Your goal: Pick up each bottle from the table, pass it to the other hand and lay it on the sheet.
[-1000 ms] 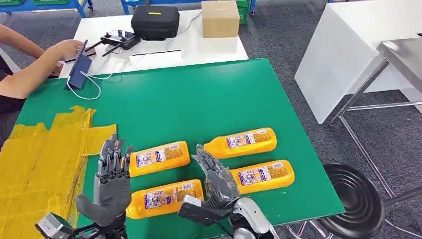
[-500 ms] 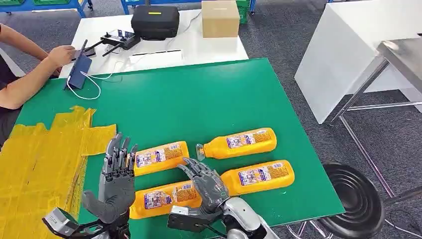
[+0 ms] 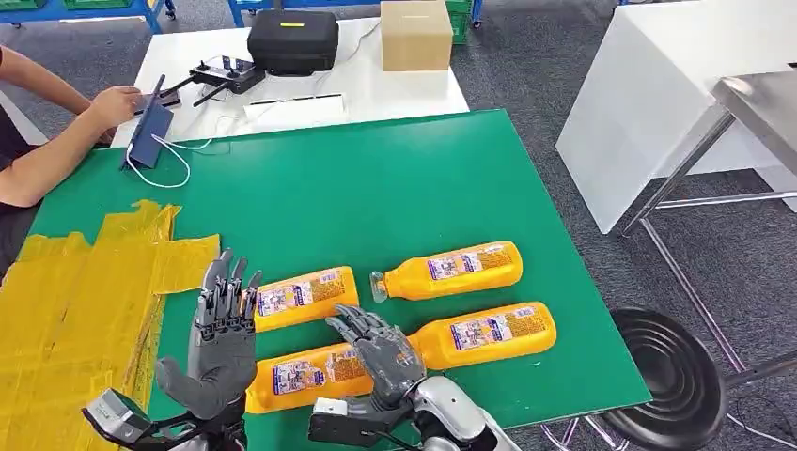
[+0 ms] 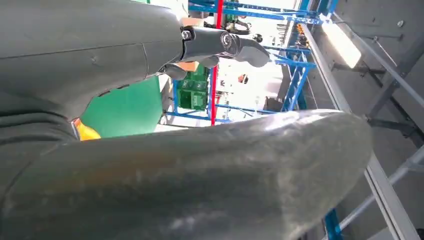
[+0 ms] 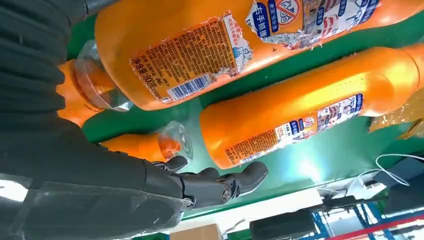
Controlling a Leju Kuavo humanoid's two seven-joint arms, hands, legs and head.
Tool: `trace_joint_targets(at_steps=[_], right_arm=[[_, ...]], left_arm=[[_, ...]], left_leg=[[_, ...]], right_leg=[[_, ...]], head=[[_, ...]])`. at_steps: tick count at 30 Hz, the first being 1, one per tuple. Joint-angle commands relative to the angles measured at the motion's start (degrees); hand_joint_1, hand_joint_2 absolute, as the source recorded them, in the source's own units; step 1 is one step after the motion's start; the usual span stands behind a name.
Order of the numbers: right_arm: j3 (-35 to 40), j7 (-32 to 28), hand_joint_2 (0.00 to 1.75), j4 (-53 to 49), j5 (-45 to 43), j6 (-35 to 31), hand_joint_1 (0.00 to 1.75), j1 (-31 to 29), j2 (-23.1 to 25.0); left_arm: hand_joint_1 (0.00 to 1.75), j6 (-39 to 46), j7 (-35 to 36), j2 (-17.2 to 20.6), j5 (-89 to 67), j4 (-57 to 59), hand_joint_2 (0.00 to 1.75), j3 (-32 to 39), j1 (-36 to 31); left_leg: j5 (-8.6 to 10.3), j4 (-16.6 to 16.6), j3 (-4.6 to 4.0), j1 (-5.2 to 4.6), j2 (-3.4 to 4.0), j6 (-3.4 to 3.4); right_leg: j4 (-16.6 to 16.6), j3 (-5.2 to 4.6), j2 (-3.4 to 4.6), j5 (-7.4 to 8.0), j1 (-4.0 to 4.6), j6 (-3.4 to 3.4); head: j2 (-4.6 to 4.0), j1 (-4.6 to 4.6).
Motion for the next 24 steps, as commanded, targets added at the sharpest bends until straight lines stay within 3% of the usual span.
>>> trace_joint_targets(at_steps=[1, 24], right_arm=[[2.5, -0.1, 1.75, 3.7, 0.0, 1.8, 0.0, -2.6, -1.2], [8.3, 1.3, 1.75, 21.7, -1.8, 6.5, 0.0, -9.9, -0.4]], left_arm=[[0.0, -0.1, 0.0, 0.1, 0.1, 3.1, 0.0, 0.3, -1.5], [0.0, -0.8, 0.2, 0.4, 1.7, 6.9, 0.0, -0.7, -4.3]], left_leg=[[0.0, -0.1, 0.1, 0.03, -0.09, -0.05], [0.04, -0.1, 0.24, 0.07, -0.19, -0.08]], right_leg=[[-0.1, 0.1, 0.09, 0.01, 0.01, -0.02], [-0.2, 0.23, 0.08, 0.05, 0.05, -0.03]], head=[[0.0, 0.0], [0.0, 0.0]])
